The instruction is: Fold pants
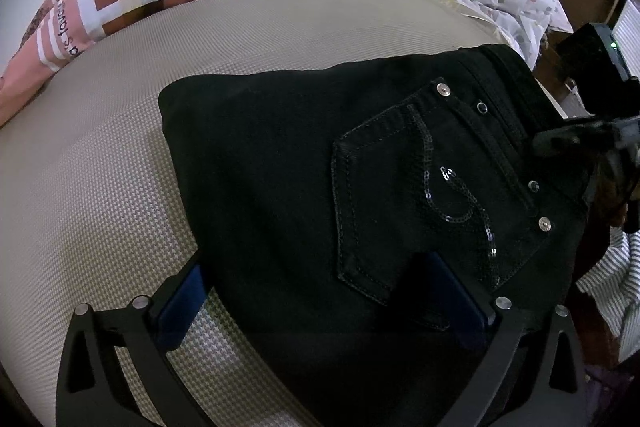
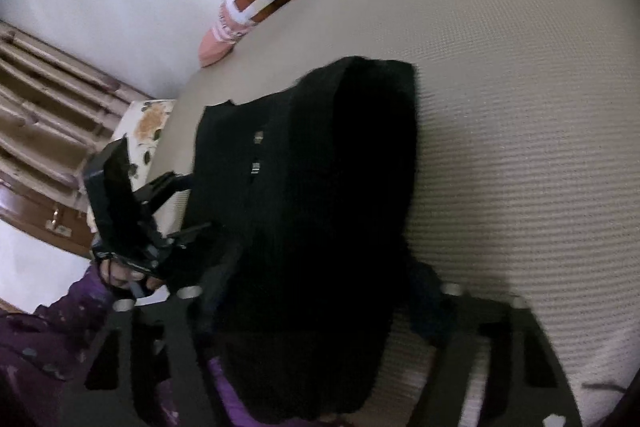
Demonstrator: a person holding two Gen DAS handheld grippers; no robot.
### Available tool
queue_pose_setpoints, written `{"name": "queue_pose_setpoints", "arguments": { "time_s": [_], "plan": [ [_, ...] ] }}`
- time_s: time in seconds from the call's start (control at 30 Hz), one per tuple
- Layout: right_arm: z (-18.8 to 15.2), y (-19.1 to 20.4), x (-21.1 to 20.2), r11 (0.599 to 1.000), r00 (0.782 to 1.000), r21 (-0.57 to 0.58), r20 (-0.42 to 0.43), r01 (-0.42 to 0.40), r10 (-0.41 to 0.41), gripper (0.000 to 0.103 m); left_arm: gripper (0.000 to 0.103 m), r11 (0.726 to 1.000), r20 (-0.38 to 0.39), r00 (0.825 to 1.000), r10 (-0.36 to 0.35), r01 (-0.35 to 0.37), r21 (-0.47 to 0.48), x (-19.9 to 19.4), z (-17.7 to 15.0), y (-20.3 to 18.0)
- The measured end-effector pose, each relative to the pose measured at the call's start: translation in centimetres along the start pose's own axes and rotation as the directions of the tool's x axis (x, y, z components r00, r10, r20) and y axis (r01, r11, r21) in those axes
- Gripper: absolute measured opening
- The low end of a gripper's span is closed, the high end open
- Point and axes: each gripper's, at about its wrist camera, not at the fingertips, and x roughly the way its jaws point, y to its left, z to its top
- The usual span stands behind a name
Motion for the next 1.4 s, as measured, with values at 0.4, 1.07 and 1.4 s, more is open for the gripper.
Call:
{"name": "queue_pose_setpoints", "arguments": {
  "time_s": [0.4,1.07,1.4],
  "plan": [
    [-0.1,-2.2,0.1,0.982,0.989,0.119,0.004,-0.149,0.149,0.048,0.103,1.0,-0.005,1.0,-0.001,0.001,0.002,0.1,-0.2,0.1],
    [-1.2,0.1,1.2,0.971,0.976,0.114,0.086,-0.21,0.201,0.035,0.039,0.997,0.094,0.993,0.067,-0.069,0.018,-2.0,0.2,0.4],
    [-2.1,-0.2,1.4,0.967,0.974,0.132,0.09,-0.218,0.208,0.034,0.039,1.0,0.069,0.998,0.001,0.001,-0.022,-2.2,0.0,1.4]
  ]
}}
